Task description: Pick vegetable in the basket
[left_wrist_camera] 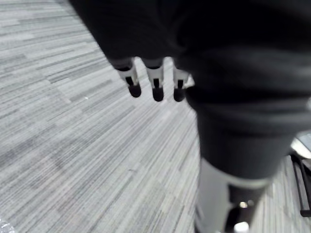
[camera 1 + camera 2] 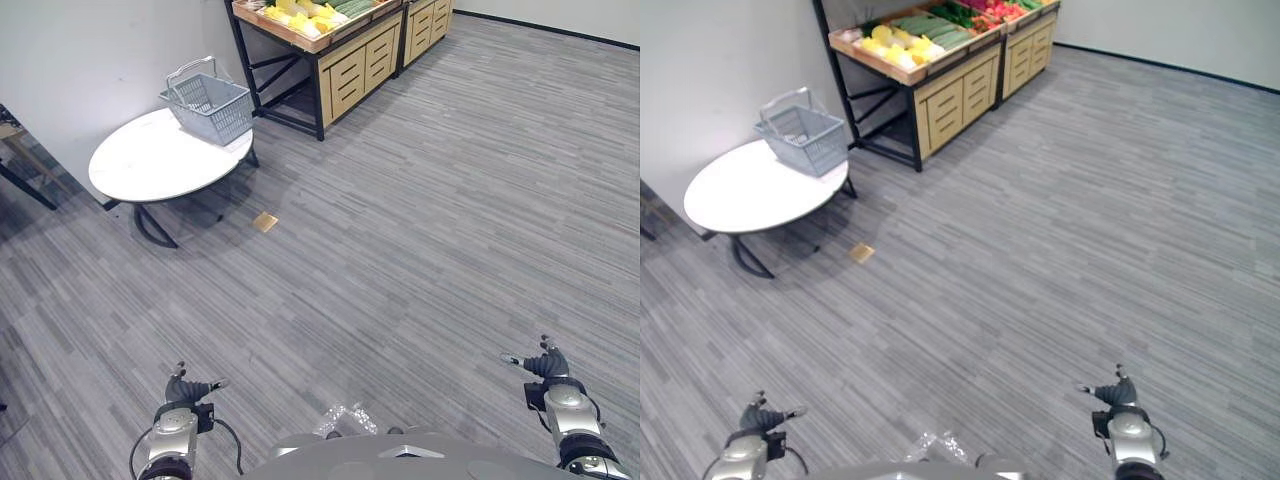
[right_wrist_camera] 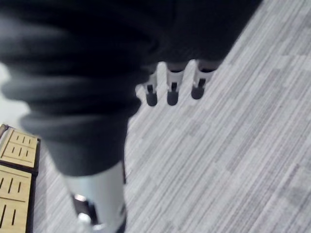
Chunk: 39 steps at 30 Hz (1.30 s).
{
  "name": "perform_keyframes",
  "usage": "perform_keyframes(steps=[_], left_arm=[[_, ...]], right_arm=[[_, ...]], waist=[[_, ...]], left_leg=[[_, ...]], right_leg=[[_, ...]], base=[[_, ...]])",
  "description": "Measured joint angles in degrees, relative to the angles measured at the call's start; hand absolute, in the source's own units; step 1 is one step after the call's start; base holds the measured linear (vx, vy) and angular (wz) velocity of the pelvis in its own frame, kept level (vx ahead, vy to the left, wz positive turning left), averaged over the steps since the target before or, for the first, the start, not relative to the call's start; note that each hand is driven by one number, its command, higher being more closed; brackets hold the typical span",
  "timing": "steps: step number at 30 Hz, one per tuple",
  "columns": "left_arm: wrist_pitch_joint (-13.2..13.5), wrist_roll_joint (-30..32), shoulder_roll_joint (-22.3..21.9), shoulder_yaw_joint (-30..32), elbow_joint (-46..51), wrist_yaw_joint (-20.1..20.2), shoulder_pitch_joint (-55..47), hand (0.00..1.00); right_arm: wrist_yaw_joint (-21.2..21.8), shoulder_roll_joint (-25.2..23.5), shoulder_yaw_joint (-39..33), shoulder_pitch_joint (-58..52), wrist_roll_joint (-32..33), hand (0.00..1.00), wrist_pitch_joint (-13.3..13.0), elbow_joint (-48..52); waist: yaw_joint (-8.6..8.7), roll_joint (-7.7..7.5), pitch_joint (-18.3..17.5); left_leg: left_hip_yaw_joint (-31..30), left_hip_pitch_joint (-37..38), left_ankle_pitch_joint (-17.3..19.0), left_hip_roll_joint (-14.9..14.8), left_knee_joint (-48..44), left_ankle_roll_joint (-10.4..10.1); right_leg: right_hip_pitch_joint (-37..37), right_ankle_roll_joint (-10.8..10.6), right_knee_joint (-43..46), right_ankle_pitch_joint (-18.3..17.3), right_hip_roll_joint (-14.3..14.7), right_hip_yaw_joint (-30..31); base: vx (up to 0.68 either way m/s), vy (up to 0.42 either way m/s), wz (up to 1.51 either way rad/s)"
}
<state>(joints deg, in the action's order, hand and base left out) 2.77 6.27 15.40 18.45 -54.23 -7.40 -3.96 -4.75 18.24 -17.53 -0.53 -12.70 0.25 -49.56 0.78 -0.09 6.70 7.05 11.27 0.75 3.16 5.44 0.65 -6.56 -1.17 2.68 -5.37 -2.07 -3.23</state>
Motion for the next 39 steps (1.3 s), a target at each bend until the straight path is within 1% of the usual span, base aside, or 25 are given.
perform_keyframes(steps=[5, 7, 14, 19, 22, 24, 25, 26, 27, 28, 29, 30, 31, 32, 33, 34, 35, 36, 37, 38, 39], left_arm=[[0.0, -0.6, -0.3, -0.6, -1.1, 0.0, 0.0, 0.0], [0.0, -0.6, -0.3, -0.6, -1.1, 0.0, 0.0, 0.0], [0.0, -0.7, -0.5, -0.6, -1.1, 0.0, 0.0, 0.0], [0.0, -0.7, -1.0, -0.7, -1.1, 0.0, 0.1, 0.0], [0.0, -0.7, -1.0, -1.5, -1.0, 0.0, 0.6, 0.0], [0.0, -1.7, -1.1, -1.6, -1.0, 0.0, 0.8, 0.0], [0.0, -2.9, -1.0, -1.5, -0.7, 0.0, 0.8, 0.0], [0.0, -3.3, -1.1, -1.5, -0.5, 0.0, 0.7, 0.0], [0.0, -3.4, -1.2, -1.5, -0.5, 0.0, 0.6, 0.0], [0.0, -3.7, -1.1, -1.4, -0.1, 0.0, 0.6, 0.0], [0.0, -4.6, -1.5, -1.2, 2.2, 0.0, 0.3, 0.0], [0.0, -5.1, -1.7, -1.2, 3.3, 0.0, 0.2, 0.0], [0.0, -5.7, -2.0, -1.2, 4.8, -0.1, 0.5, 0.0], [0.0, -5.7, -2.0, -1.6, 5.7, -0.1, 0.5, 0.0], [0.1, -5.7, -2.0, -1.7, 5.7, -0.1, 0.7, 0.0], [0.1, -5.8, -2.0, -1.8, 5.7, -0.2, 1.1, 0.0], [0.1, -5.9, -2.0, -1.9, 5.7, -0.1, 1.4, 0.0], [0.2, -7.0, -1.9, -1.9, 5.7, -0.1, 1.6, 0.0], [0.2, -7.6, -1.6, -1.9, 5.7, -0.1, 1.3, 0.0], [0.3, -7.9, -1.4, -1.9, 5.7, -0.2, 1.1, 0.0], [0.4, -7.9, -1.2, -2.3, 5.7, -0.2, 0.8, 0.0]], right_arm=[[0.0, -0.1, 0.0, 0.4, 0.0, 0.0, 0.0, -1.1], [0.0, -0.2, 0.0, 0.4, 0.0, 0.0, 0.0, -1.1], [0.0, -0.3, 0.0, 0.4, 0.1, 0.0, 0.1, -1.1], [0.0, -0.3, 0.0, 0.4, 0.1, 0.0, 0.3, -1.1], [-0.1, -0.3, -0.1, 0.5, 0.4, 0.0, 0.5, -1.1], [-0.1, -0.5, -0.1, 0.9, 0.7, 0.0, 0.5, -1.1], [-0.1, -0.8, -0.1, 1.4, 0.7, 0.0, 0.5, -1.1], [-0.1, -1.0, -0.1, 1.7, 0.7, 0.0, 0.5, -1.1], [-0.1, -1.0, 0.0, 1.8, 0.7, 0.0, 0.5, -1.1], [-0.1, -1.1, 0.2, 1.8, 0.7, 0.0, 0.5, -1.0], [-0.1, -1.0, 0.7, 1.7, 0.8, 0.0, 0.6, -0.3], [-0.1, -1.0, 1.0, 1.5, 0.8, 0.0, 0.6, 0.8], [-0.2, -1.0, 1.8, 1.3, 0.9, 0.0, 0.6, 3.0], [-0.3, -1.0, 3.0, 1.5, 1.4, 0.0, 0.5, 4.6], [-0.5, -1.0, 3.1, 1.8, 1.9, 0.0, 0.5, 5.2], [-0.6, -0.6, 3.1, 3.1, 2.6, 0.0, 0.5, 5.2], [-0.7, 0.2, 3.2, 3.5, 2.9, 0.0, 0.5, 5.1], [-0.7, 1.4, 3.2, 3.7, 3.0, 0.0, 0.5, 4.9], [-0.7, 2.3, 3.2, 3.8, 3.0, 0.0, 0.4, 4.7], [-0.8, 3.2, 3.1, 3.9, 3.0, 0.0, 0.4, 4.5], [-1.1, 4.8, 3.1, 4.0, 3.0, 0.0, 0.1, 3.7]], waist=[[-0.04, -0.84, -0.4], [-0.03, -0.92, -0.4], [0.11, -0.79, -0.3], [0.14, -0.52, 0.5], [0.36, -0.56, 0.9], [0.28, -0.51, 1.7], [0.33, -0.72, 2.6], [0.18, -0.1, 3.5], [0.12, 0.34, 3.9], [0.03, 1.07, 5.1], [-0.34, 1.64, 6.5], [-0.65, 1.94, 7.4], [-1.76, 1.63, 9.1], [-2.18, 0.52, 9.9], [-2.26, 0.78, 9.9], [-1.87, 1.08, 10.3], [-1.8, 1.12, 10.3], [-2.25, 1.03, 10.4], [-2.75, 1.07, 10.4], [-3.35, 1.57, 10.1], [-3.6, 2.14, 9.9]], left_leg=[[-0.2, 0.0, 0.0, 0.2, 0.1, 0.1], [-0.3, 0.1, 0.0, 0.2, 0.1, 0.1], [-1.1, -0.2, -0.1, 0.2, 0.1, 0.1], [-1.5, -1.0, -0.2, 0.3, 0.3, 0.3], [-2.1, -3.3, -0.5, 0.3, 0.3, -0.1], [-1.9, -4.7, 0.6, 0.3, -1.6, -0.6], [-1.5, -7.7, 3.7, 0.1, -7.5, -0.9], [-0.9, -11.4, 8.4, -1.0, -16.4, -1.4], [-0.4, -13.0, 10.5, -2.1, -21.0, -1.6], [1.6, -17.1, 12.7, -4.4, -32.5, -3.7], [3.2, -21.5, 12.0, -7.2, -45.0, -4.4], [3.8, -23.4, 10.4, -8.5, -50.2, -4.4], [4.9, -26.4, 5.2, -10.3, -58.6, -4.3], [5.4, -30.2, 2.6, -11.1, -64.2, -4.4], [5.3, -31.6, 4.7, -11.6, -64.6, -4.0], [5.1, -33.6, 8.0, -12.0, -60.3, -4.4], [5.2, -34.3, 8.8, -12.0, -53.9, -4.6], [5.7, -34.4, 8.5, -11.8, -42.6, -4.9], [6.2, -34.3, 6.4, -11.6, -33.7, -5.1], [6.4, -34.2, 3.3, -11.6, -24.8, -5.5], [6.5, -34.2, 0.3, -12.4, -16.9, -6.1]], right_leg=[[-0.9, -0.2, -0.9, 0.2, -0.1, -0.3], [-0.9, -0.2, -0.9, 0.2, -0.1, -0.5], [-0.9, -0.3, -0.8, 0.2, -0.1, -1.1], [0.2, -0.1, -0.2, -0.2, -0.3, -1.8], [2.5, 0.1, 0.9, -0.7, -0.5, -2.5], [3.8, 0.3, 2.3, -1.2, -0.6, -2.5], [4.7, 0.2, 3.8, -2.3, -0.8, -2.4], [5.1, 0.9, 5.3, -3.4, -0.3, -2.3], [5.0, 1.2, 5.8, -4.6, 0.1, -2.2], [4.2, 2.5, 6.7, -5.7, 0.9, -2.2], [3.4, 2.9, 8.7, -7.3, 1.7, -1.9], [2.9, 3.2, 10.0, -8.2, 2.1, -1.5], [2.1, 3.4, 12.5, -10.1, 2.0, -0.2], [2.0, 3.8, 13.5, -11.3, 1.4, 0.6], [1.8, 3.9, 13.5, -11.6, 1.3, 0.9], [1.6, 3.5, 13.3, -12.1, 1.0, 1.2], [1.8, 3.0, 13.0, -12.6, 0.6, 1.8], [1.5, 2.4, 12.2, -13.3, -0.5, 2.6], [0.8, 1.5, 11.0, -13.9, -1.4, 2.9], [-0.3, 0.9, 9.5, -14.2, -2.1, 3.1], [-1.5, -0.5, 7.8, -15.2, -2.3, 3.9]], base=[[0.03, -0.001, 0.02], [0.02, -0.007, 0.02], [-0.02, -0.02, 0.04], [-0.07, -0.024, 0.07], [-0.01, -0.018, 0.11], [0.02, -0.009, 0.02], [0.02, -0.048, -0.04], [0.02, -0.059, -0.09], [0.02, -0.049, -0.04], [0.03, -0.038, -0.08], [0.03, -0.017, -0.12], [0.11, -0.008, -0.34], [0.16, 0.024, -0.37], [0.23, 0.03, -0.34], [0.25, 0.055, -0.18], [0.27, 0.098, -0.1], [0.28, 0.132, -0.21], [0.32, 0.196, -0.29], [0.4, 0.258, -0.29], [0.53, 0.357, -0.3], [0.48, 0.346, -0.27]])
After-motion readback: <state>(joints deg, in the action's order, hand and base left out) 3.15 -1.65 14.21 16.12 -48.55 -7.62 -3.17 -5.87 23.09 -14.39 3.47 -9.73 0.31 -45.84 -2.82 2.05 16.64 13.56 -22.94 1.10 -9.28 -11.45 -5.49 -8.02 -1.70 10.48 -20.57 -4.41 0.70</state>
